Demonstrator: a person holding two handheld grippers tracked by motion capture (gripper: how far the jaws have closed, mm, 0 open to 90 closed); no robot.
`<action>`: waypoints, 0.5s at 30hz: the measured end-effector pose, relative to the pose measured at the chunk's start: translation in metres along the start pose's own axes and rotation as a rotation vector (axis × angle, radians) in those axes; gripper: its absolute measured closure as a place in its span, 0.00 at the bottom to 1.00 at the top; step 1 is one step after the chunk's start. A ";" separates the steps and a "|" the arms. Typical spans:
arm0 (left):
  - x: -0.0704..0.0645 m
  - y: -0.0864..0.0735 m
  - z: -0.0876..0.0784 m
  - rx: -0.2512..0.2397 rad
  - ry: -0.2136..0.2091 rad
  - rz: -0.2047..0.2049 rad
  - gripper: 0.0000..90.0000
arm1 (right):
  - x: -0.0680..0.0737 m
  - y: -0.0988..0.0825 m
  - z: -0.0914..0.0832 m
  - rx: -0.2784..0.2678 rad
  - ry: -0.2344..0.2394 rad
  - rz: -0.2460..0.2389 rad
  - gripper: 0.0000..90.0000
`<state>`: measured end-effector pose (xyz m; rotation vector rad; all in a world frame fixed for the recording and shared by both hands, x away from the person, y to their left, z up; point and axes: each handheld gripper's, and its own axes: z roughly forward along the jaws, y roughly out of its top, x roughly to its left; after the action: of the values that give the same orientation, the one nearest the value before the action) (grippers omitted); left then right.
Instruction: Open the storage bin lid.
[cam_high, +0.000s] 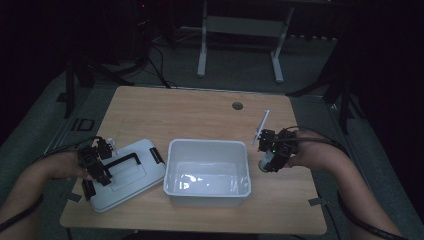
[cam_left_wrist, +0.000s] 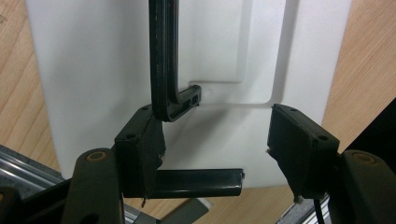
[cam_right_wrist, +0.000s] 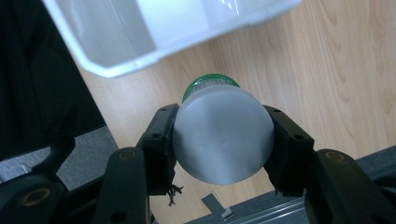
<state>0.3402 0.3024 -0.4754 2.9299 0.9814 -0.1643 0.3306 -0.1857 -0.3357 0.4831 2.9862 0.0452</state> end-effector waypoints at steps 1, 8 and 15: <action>0.000 0.000 0.000 0.000 0.001 -0.001 0.40 | 0.003 0.003 -0.003 -0.001 -0.001 -0.013 0.55; -0.001 0.002 0.001 0.009 0.006 0.002 0.40 | 0.018 0.024 -0.010 -0.003 0.004 -0.084 0.55; -0.001 0.002 -0.002 0.008 0.009 0.006 0.40 | 0.031 0.046 -0.011 -0.003 0.016 -0.159 0.55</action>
<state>0.3413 0.3002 -0.4736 2.9428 0.9760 -0.1553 0.3143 -0.1328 -0.3259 0.2454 3.0287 0.0390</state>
